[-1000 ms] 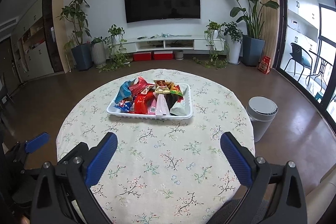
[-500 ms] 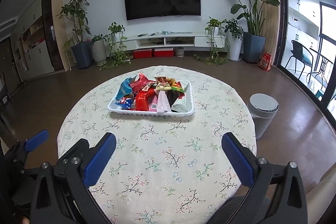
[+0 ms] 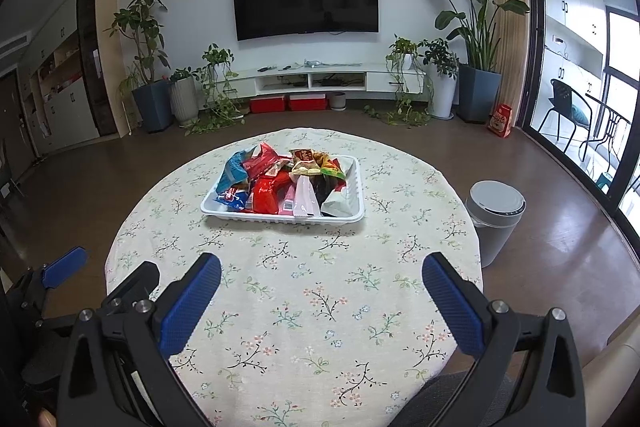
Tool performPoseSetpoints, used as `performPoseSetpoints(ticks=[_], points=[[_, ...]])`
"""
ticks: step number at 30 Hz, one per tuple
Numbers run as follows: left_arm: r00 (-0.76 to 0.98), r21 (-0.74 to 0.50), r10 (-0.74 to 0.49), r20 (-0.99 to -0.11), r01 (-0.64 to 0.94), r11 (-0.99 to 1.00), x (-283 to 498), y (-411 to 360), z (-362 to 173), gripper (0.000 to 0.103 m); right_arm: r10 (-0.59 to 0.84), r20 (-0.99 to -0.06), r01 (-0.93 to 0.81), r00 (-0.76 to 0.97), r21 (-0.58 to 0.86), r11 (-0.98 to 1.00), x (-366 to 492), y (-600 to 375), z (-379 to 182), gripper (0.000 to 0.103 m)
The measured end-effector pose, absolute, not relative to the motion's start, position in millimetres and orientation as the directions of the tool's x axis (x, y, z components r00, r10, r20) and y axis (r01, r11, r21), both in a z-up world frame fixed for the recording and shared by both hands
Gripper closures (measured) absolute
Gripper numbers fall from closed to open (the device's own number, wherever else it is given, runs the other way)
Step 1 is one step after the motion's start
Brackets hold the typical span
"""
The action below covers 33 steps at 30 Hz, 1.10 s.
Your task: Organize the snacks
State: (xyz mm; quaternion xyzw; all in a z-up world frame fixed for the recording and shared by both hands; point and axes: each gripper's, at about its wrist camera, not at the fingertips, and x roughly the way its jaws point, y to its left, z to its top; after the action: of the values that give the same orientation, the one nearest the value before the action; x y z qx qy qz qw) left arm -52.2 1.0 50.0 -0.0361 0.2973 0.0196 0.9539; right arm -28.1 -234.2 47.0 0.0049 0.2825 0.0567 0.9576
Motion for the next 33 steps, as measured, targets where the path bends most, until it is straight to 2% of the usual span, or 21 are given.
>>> performPoseSetpoints(ticks=[33], points=[[0.811,-0.048,0.042,-0.584,-0.086,0.995,-49,11,37,0.0,0.098,-0.549,-0.097,0.83,0.031,0.995,-28,-237,44,0.0]])
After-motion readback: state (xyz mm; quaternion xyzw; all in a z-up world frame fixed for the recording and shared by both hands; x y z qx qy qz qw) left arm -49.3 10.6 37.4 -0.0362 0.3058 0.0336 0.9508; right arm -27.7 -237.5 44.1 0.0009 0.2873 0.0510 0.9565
